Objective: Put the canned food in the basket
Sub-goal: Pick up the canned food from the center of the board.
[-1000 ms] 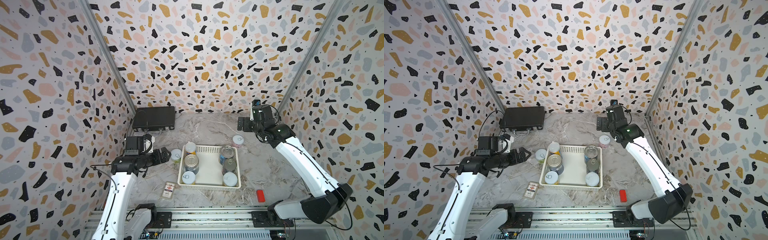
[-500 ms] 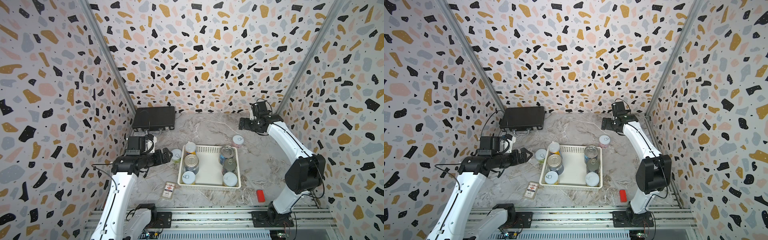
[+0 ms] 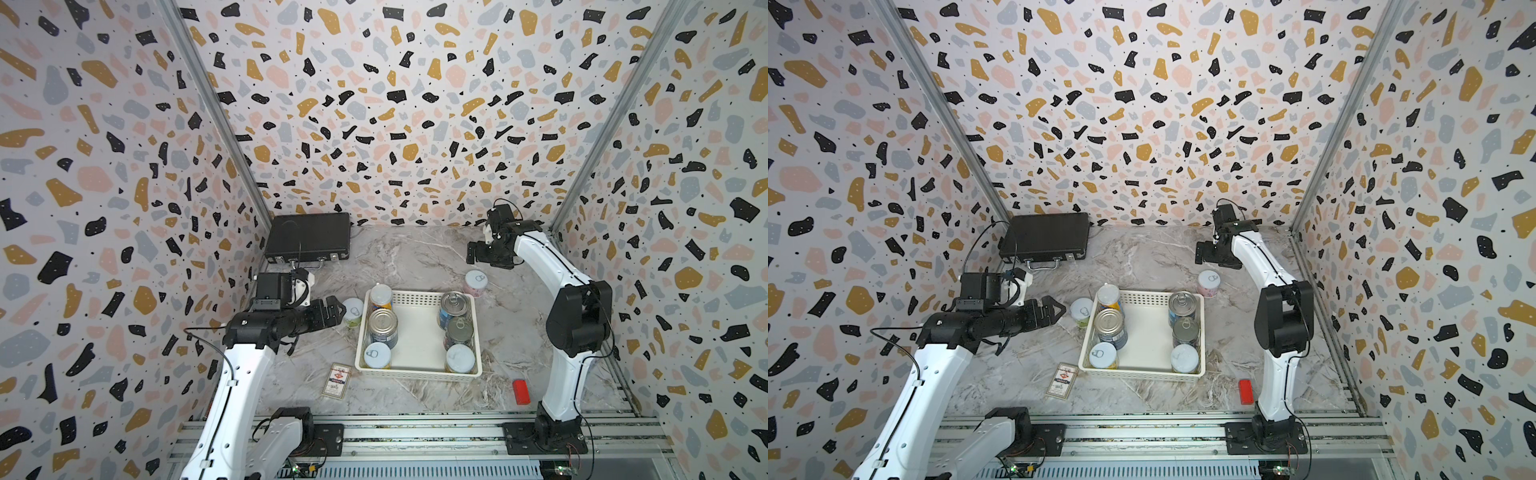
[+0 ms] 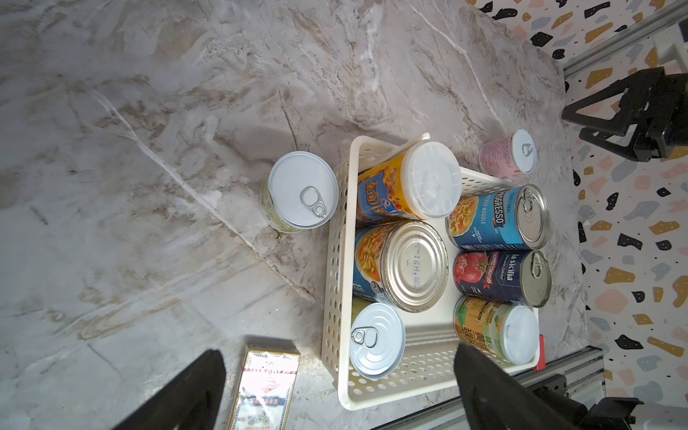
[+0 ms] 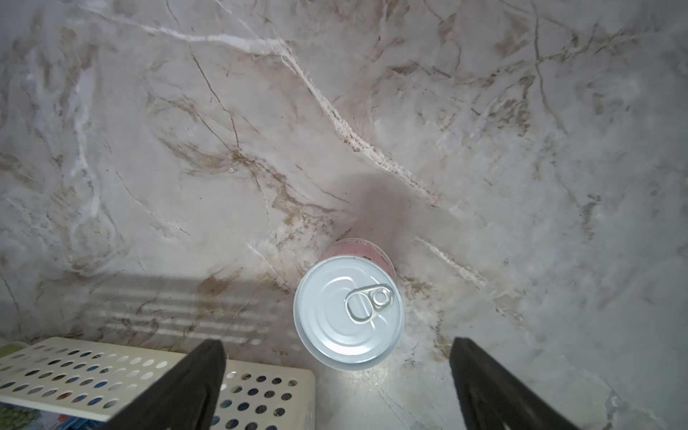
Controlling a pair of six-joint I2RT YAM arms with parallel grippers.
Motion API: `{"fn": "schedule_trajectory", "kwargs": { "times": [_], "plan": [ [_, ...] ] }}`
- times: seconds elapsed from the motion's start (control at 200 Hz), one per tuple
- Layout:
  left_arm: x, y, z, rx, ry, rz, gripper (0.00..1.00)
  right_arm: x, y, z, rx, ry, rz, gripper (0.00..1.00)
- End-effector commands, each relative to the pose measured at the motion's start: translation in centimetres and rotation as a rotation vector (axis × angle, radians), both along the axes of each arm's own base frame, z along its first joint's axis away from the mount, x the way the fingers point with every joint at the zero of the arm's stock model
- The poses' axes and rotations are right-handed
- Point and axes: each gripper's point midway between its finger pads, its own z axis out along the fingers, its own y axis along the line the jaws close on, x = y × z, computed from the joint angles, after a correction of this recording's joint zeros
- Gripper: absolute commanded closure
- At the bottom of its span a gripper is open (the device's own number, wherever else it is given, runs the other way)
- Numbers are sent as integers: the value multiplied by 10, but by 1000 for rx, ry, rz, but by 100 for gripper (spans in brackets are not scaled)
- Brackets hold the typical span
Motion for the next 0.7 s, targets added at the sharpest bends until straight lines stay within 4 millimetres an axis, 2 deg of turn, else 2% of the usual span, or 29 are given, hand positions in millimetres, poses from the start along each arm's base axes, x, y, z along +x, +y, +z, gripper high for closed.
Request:
{"fn": "schedule_trajectory", "kwargs": {
  "times": [0.0,0.16,0.425,0.506,0.696],
  "plan": [
    [2,0,-1,12,-12,-4,0,-3,2,11,-8,18,26,0],
    [2,0,-2,11,-12,-7,0,-4,3,-9,-22,83,32,0],
    [1,-1,-1,11,-13,-7,0,-8,15,-30,-97,150,82,0],
    [2,-1,-2,12,-11,-8,0,-10,14,-36,-124,174,84,0],
    [2,-1,-2,11,-10,-10,0,-11,-3,-47,-222,205,72,0]
  ]
}}
